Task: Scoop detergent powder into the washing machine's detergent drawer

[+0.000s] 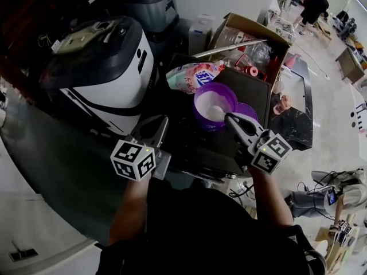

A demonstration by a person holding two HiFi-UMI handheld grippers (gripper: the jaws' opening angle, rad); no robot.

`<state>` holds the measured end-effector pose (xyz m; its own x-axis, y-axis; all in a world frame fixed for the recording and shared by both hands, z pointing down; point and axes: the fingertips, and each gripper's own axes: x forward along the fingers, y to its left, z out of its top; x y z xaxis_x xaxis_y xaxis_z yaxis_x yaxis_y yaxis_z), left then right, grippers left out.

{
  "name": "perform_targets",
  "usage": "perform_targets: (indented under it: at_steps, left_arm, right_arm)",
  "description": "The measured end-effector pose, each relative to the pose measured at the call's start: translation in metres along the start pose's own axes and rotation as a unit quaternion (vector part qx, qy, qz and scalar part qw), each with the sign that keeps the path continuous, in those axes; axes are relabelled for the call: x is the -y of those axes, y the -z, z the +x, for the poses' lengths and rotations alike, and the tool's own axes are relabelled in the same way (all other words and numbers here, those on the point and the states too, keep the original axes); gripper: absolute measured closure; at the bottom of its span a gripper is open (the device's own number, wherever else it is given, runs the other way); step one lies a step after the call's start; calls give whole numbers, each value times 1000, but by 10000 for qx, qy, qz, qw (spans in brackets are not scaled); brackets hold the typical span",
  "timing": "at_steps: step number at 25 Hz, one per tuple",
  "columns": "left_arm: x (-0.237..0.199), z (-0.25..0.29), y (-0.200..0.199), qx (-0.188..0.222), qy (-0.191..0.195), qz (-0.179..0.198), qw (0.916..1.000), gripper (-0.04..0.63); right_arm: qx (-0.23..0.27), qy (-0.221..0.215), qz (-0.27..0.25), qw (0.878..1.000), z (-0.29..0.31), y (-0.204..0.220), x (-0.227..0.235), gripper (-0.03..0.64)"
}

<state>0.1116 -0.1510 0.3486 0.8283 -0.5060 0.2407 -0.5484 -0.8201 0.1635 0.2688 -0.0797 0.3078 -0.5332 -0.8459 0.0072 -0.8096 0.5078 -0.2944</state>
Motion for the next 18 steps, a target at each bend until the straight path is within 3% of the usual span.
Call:
perform_targets:
  at_steps: [9, 13, 18]
  left_arm:
    - [-56, -42, -11, 24, 535, 295, 9981, 588]
    - [-71, -61, -19, 38, 840, 562, 9949, 588]
    - [-87, -76, -31, 200, 960, 611, 9933, 588]
  right_arm:
    - [278, 1006, -25, 9945, 50, 6, -35, 597]
    - [390, 1206, -74, 9919, 70, 9, -63, 597]
    - [472, 1462, -177, 9880, 64, 7, -83, 597]
